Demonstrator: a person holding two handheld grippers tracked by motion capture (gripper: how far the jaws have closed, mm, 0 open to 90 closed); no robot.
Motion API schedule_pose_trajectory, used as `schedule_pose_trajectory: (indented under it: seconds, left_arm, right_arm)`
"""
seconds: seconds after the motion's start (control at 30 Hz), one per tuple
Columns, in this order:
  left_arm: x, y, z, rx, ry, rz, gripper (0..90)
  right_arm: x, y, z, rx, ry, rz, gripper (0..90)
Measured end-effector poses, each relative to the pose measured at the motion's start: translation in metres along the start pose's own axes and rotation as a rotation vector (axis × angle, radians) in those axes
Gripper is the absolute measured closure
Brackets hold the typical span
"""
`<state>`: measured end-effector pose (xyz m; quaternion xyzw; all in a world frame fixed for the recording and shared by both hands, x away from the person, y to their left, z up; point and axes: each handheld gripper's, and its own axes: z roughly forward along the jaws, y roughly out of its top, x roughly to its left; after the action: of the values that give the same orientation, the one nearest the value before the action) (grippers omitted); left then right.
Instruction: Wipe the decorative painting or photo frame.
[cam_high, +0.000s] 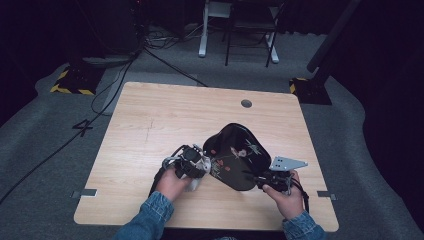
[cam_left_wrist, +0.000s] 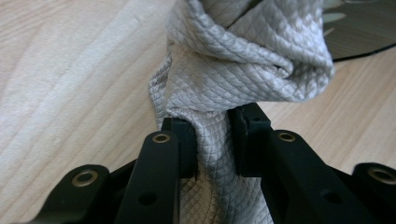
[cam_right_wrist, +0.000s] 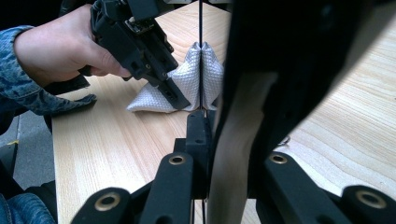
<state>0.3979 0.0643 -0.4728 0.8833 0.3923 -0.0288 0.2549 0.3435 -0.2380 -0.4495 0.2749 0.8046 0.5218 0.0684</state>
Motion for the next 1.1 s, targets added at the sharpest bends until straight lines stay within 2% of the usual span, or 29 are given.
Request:
schedule_pose_trajectory:
  seconds: [0.1,0.2,0.23,0.3,0.33,0.5,0.67,0.83,0.93,1.1]
  left_arm:
    - [-0.002,-0.001,0.000,0.003,-0.001,0.003,73.7]
    - [-0.003,-0.002,-0.002,0.004,-0.016,0.013,73.6]
    - [-0.002,-0.003,-0.004,0.003,-0.031,0.005,73.6]
    - [-0.001,-0.006,-0.010,-0.012,-0.075,-0.001,73.5]
    - [0.000,-0.008,-0.014,-0.027,-0.082,-0.002,73.6]
    - [-0.002,-0.012,-0.029,-0.072,-0.084,0.003,73.4]
    - [-0.004,-0.014,-0.034,-0.078,-0.081,0.014,73.5]
    - [-0.006,-0.021,-0.038,-0.074,-0.077,0.024,73.4]
    - [-0.009,-0.026,-0.039,-0.055,-0.082,0.042,73.4]
    - [-0.018,-0.032,-0.037,-0.024,-0.095,0.071,73.4]
  right_arm:
    - [0.000,0.000,0.000,0.000,0.000,0.000,80.4]
    - [0.000,0.000,0.000,-0.001,0.001,0.002,80.4]
    - [0.000,-0.001,0.000,-0.001,0.001,0.002,80.4]
    - [0.000,-0.001,0.000,-0.001,0.000,0.002,80.4]
    - [0.000,-0.001,0.000,-0.002,-0.002,0.000,80.4]
    - [0.000,-0.001,-0.001,-0.004,-0.003,0.000,79.6]
    - [-0.001,0.000,-0.005,-0.032,-0.024,0.006,66.6]
    - [-0.001,0.000,-0.010,-0.048,-0.061,0.015,49.5]
    - [0.000,0.001,-0.012,-0.059,-0.068,0.013,45.6]
    - [0.004,0.004,-0.016,-0.078,-0.068,0.008,45.0]
